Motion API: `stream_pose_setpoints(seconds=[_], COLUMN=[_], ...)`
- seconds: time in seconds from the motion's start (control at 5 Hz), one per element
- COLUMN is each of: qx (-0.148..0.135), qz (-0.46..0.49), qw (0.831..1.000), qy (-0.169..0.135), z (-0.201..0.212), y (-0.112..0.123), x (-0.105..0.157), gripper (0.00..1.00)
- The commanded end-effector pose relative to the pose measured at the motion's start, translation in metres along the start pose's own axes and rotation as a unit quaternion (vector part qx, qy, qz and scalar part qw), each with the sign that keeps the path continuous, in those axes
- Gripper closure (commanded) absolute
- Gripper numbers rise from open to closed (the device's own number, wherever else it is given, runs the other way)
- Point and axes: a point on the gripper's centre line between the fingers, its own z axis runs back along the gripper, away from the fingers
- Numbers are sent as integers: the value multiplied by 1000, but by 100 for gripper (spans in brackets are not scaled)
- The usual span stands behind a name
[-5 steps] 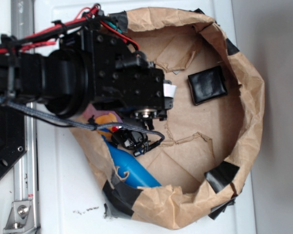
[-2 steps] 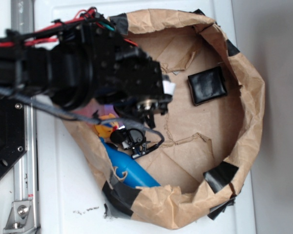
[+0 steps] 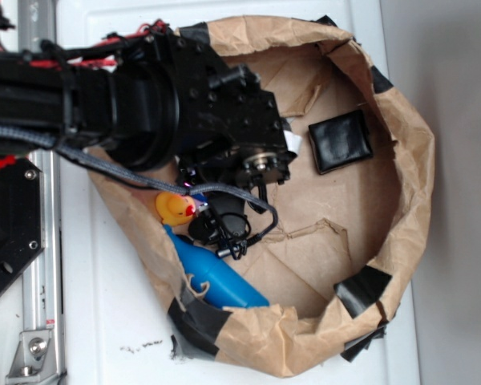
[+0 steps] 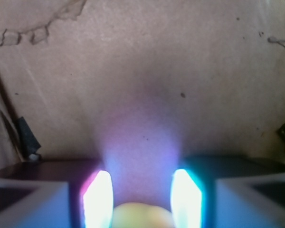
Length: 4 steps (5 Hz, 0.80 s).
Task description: Grab the yellow duck.
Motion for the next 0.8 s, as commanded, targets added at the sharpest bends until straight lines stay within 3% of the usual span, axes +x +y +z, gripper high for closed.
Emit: stream_pose_setpoints(seconds=[0.0,0.2,0.4,0.6], qx=[6,5,21,-12], qz=[-20,-19,-5,44], qw=[1000,1000,999,997], qy=[-9,-12,-47,-55], z=[7,9,27,49], y=[2,4,10,25], x=[-15,-15,-18,-25], gripper=[100,100,100,100])
